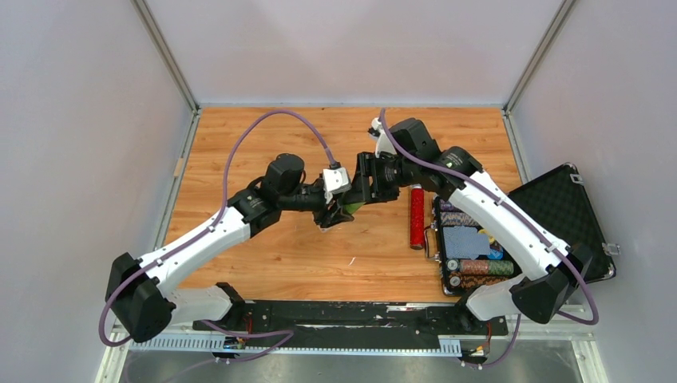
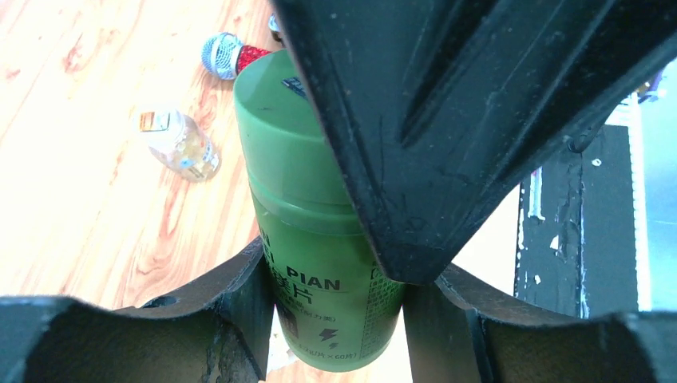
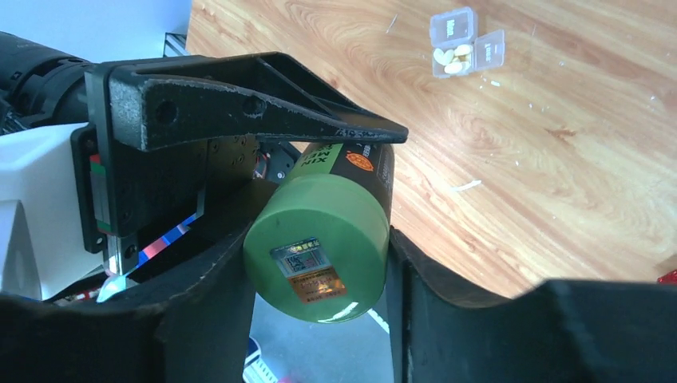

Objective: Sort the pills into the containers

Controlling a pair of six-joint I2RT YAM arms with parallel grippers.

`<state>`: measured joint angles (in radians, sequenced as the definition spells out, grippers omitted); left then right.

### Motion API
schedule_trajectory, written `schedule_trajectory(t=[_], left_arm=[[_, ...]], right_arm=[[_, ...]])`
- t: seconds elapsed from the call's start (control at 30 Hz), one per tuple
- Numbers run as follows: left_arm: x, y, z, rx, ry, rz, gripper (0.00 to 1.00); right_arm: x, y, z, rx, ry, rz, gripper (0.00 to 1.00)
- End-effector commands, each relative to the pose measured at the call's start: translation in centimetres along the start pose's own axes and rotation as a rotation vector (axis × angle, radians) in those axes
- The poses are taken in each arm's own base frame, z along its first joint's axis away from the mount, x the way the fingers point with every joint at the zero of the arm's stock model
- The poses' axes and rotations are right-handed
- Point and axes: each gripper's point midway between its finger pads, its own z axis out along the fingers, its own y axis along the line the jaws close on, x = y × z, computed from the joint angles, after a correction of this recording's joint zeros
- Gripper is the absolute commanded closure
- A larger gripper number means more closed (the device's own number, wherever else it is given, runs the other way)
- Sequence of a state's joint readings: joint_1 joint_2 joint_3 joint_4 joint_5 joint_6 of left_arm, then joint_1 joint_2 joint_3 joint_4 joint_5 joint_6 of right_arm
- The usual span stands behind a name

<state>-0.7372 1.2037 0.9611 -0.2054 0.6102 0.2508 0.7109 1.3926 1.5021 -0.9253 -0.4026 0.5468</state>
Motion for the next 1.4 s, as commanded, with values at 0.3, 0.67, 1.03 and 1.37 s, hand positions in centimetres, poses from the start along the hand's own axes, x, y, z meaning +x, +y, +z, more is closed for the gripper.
schedule_trajectory(t=[0.3, 0.67, 1.03, 1.37], left_arm=[[-2.5, 6.9, -5.0, -0.543, -0.135, -0.1, 0.0], [0.3, 10.9, -13.5, -1.061, -0.151, -0.389, 0.0], [4.5, 9.1, -10.4, -0.91, -0.147, -0.663, 0.0], [10.0, 7.4, -7.4, -0.823, -0.052, -0.896, 0.04]], right_arm=[[-2.4, -11.6, 0.9, 0.511, -0.194, 0.147, 0.71], [-0.6, -20.2, 5.4, 0.764, -0.165, 0.161, 0.68], [-0.8, -22.2, 7.0, 0.784, -0.144, 0.17, 0.41], [-3.5, -18.0, 3.7, 0.685, -0.171, 0.112, 0.14]])
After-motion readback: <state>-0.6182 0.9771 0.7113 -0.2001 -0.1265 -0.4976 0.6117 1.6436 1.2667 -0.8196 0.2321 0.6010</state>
